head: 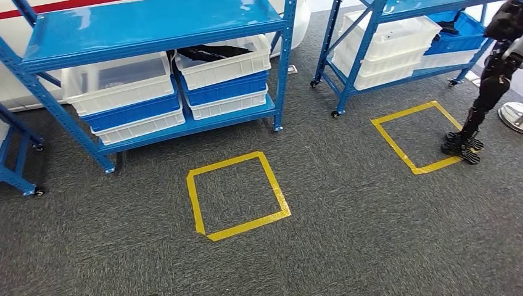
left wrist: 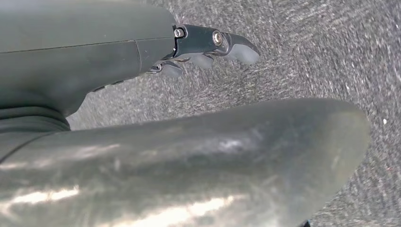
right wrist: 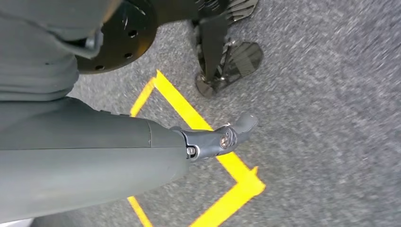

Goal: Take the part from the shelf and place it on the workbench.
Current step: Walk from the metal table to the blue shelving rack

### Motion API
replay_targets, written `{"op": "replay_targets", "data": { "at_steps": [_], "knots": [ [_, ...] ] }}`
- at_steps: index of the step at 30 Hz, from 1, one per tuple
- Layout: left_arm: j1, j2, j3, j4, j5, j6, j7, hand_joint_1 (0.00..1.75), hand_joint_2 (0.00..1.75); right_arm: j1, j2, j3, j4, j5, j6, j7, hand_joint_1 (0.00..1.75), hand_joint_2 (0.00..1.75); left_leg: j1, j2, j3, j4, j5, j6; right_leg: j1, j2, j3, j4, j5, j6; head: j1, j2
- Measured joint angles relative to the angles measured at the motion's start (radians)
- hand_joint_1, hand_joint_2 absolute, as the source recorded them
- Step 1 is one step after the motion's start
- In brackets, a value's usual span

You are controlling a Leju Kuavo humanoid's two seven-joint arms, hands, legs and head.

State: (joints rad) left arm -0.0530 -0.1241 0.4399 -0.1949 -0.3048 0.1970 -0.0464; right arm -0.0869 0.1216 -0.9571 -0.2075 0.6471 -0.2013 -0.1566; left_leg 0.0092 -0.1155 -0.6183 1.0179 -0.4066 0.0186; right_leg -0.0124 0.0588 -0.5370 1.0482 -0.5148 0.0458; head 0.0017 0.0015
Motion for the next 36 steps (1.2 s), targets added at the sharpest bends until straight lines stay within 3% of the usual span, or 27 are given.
{"op": "replay_targets", "data": {
  "at_steps": [2,4,5,6,8,9,11,12,14,16,17,19,20,21,23,24,26,27,28,30,32,34,36],
  "knots": [
    [0.000,-0.001,0.000,0.000,0.000,0.000,-0.002,0.00,0.00,-0.003,0.000,0.000,0.000,0.001,0.000,0.000,0.00,0.00,-0.002,-0.021,-0.004,-0.003,0.006,-0.012,0.004,0.024,0.022,-0.052,0.018,-0.014,0.000,0.000],
    [0.003,-0.001,0.000,0.000,0.000,0.000,-0.003,0.00,0.00,-0.005,0.001,0.000,0.000,0.001,-0.001,0.001,0.00,0.00,-0.001,-0.038,-0.010,-0.006,0.013,-0.024,0.005,0.001,0.025,-0.054,0.026,-0.030,0.000,0.000],
    [0.005,0.000,0.001,0.000,0.000,0.000,-0.003,0.00,0.00,-0.006,0.001,0.000,0.000,0.002,-0.001,0.001,0.00,0.00,-0.002,-0.026,-0.017,0.001,0.008,-0.029,0.002,-0.012,0.027,-0.056,0.031,-0.039,0.000,0.000],
    [0.007,0.000,0.001,0.000,0.000,0.000,-0.003,0.00,0.00,-0.006,0.002,0.000,0.000,0.002,-0.002,0.001,0.00,0.00,-0.003,0.000,-0.030,0.024,-0.010,-0.033,-0.001,-0.027,0.028,-0.059,0.035,-0.047,-0.004,0.000],
    [0.007,-0.001,0.001,0.000,0.001,-0.001,-0.005,0.00,0.00,-0.002,0.002,0.000,0.000,0.002,-0.002,0.001,0.00,0.00,-0.005,0.074,-0.078,0.129,-0.079,-0.039,0.000,-0.057,0.027,-0.061,0.039,-0.057,-0.013,0.000],
    [0.006,-0.002,0.001,0.000,0.001,-0.001,-0.005,0.00,0.00,0.001,0.001,0.000,0.000,0.002,-0.002,0.001,0.00,0.00,-0.002,0.096,-0.109,0.199,-0.116,-0.042,0.002,-0.074,0.026,-0.061,0.039,-0.058,-0.017,0.000],
    [0.006,-0.003,0.001,0.001,0.001,-0.001,-0.006,0.00,0.00,0.004,0.001,0.000,0.000,0.002,-0.003,0.001,0.00,0.00,0.003,0.112,-0.140,0.280,-0.143,-0.048,0.005,-0.108,0.024,-0.060,0.038,-0.058,-0.017,0.000],
    [0.007,-0.003,0.001,0.001,0.001,-0.001,-0.007,0.00,0.00,0.004,0.000,0.000,0.000,0.002,-0.003,0.001,0.00,0.00,0.004,0.117,-0.126,0.264,-0.128,-0.050,0.005,-0.123,0.025,-0.060,0.037,-0.058,-0.018,0.000],
    [0.008,-0.003,0.001,0.000,0.001,-0.001,-0.008,0.00,0.00,0.003,0.001,0.000,0.000,0.002,-0.004,0.001,0.00,0.00,0.005,0.151,-0.045,0.133,-0.071,-0.049,0.005,-0.149,0.030,-0.060,0.033,-0.052,-0.018,0.000],
    [0.005,-0.002,0.001,0.000,0.001,-0.001,-0.011,0.00,0.00,0.002,0.001,0.000,0.000,0.002,-0.005,0.000,0.00,0.00,0.002,0.182,0.020,0.025,-0.038,-0.040,0.012,-0.170,0.032,-0.059,0.026,-0.042,-0.016,0.000],
    [0.004,-0.002,0.001,0.000,0.001,-0.001,-0.013,0.00,0.00,0.001,0.001,0.000,0.000,0.002,-0.006,0.000,0.00,0.00,-0.001,0.186,0.030,0.007,-0.037,-0.033,0.015,-0.179,0.033,-0.059,0.023,-0.036,-0.015,0.000],
    [0.004,-0.003,0.001,0.000,0.001,-0.001,-0.017,0.00,0.00,-0.002,0.000,0.000,0.000,0.001,-0.006,-0.001,0.00,0.00,-0.005,0.161,0.025,0.005,-0.033,-0.018,0.016,-0.195,0.040,-0.061,0.021,-0.025,-0.013,0.000],
    [0.004,-0.003,0.001,0.000,0.001,-0.001,-0.020,0.00,0.00,-0.004,0.000,-0.001,0.000,0.000,-0.007,-0.003,0.00,0.00,-0.004,0.151,0.024,0.002,-0.030,-0.010,0.014,-0.185,0.041,-0.056,0.016,-0.020,-0.012,0.000],
    [0.004,-0.003,0.001,0.000,0.001,-0.001,-0.023,0.00,0.00,-0.005,0.000,-0.001,0.000,-0.001,-0.007,-0.006,0.00,0.00,-0.002,0.141,0.023,-0.001,-0.025,-0.002,0.013,-0.159,0.034,-0.037,0.004,-0.017,-0.011,0.000],
    [0.002,-0.004,0.001,0.000,0.001,0.000,-0.029,0.00,0.00,-0.004,0.001,-0.001,0.000,-0.008,-0.006,-0.014,0.00,0.00,0.003,0.123,0.020,-0.004,-0.018,0.009,0.008,-0.091,-0.016,0.064,-0.047,-0.020,-0.007,0.000],
    [0.001,-0.004,0.001,0.000,0.000,0.000,-0.032,0.00,0.00,-0.003,0.001,-0.002,0.000,-0.011,-0.006,-0.017,0.00,0.00,0.003,0.113,0.016,-0.004,-0.016,0.012,0.008,-0.071,-0.054,0.139,-0.077,-0.023,-0.005,0.000],
    [0.001,-0.004,0.002,0.000,0.000,0.000,-0.035,0.00,0.00,0.001,0.001,-0.005,0.000,-0.017,-0.006,-0.020,0.00,0.00,0.002,0.094,0.012,-0.004,-0.014,0.015,0.006,-0.062,-0.111,0.239,-0.104,-0.018,-0.004,0.000],
    [0.001,-0.004,0.002,0.000,0.000,0.000,-0.036,0.00,0.00,0.002,0.001,-0.006,0.000,-0.018,-0.006,-0.020,0.00,0.00,0.002,0.085,0.011,-0.004,-0.013,0.014,0.005,-0.062,-0.112,0.232,-0.092,-0.009,-0.004,0.000],
    [0.002,-0.004,0.002,0.000,0.000,0.000,-0.037,0.00,0.00,0.003,0.000,-0.007,0.000,-0.019,-0.005,-0.020,0.00,0.00,0.002,0.079,0.012,-0.004,-0.013,0.013,0.003,-0.062,-0.092,0.183,-0.064,0.001,-0.004,0.000],
    [0.002,-0.004,0.003,0.000,0.000,0.001,-0.037,0.00,0.00,0.001,-0.001,-0.008,0.000,-0.020,-0.005,-0.020,0.00,0.00,0.001,0.069,0.013,-0.003,-0.010,0.007,0.000,-0.056,-0.026,0.033,0.000,0.012,-0.003,0.000],
    [0.001,-0.004,0.005,0.000,0.000,0.002,-0.038,0.00,0.00,-0.001,0.000,-0.009,0.000,-0.021,-0.005,-0.020,0.00,0.00,-0.004,0.065,0.012,-0.001,-0.013,0.003,-0.001,-0.051,0.008,-0.051,0.034,0.004,-0.004,0.000],
    [0.002,-0.003,0.008,0.000,0.000,0.003,-0.039,0.00,0.00,-0.001,0.000,-0.009,0.000,-0.022,-0.004,-0.020,0.00,0.00,-0.006,0.065,0.012,-0.001,-0.016,0.010,0.000,-0.050,0.009,-0.061,0.040,-0.007,-0.005,0.000],
    [0.003,-0.001,0.010,0.000,0.000,0.004,-0.040,0.00,0.00,-0.001,0.002,-0.009,0.000,-0.023,-0.002,-0.020,0.00,0.00,-0.006,0.067,0.013,-0.003,-0.015,0.018,-0.002,-0.050,0.012,-0.063,0.043,-0.007,-0.006,0.000]
  ]
}}
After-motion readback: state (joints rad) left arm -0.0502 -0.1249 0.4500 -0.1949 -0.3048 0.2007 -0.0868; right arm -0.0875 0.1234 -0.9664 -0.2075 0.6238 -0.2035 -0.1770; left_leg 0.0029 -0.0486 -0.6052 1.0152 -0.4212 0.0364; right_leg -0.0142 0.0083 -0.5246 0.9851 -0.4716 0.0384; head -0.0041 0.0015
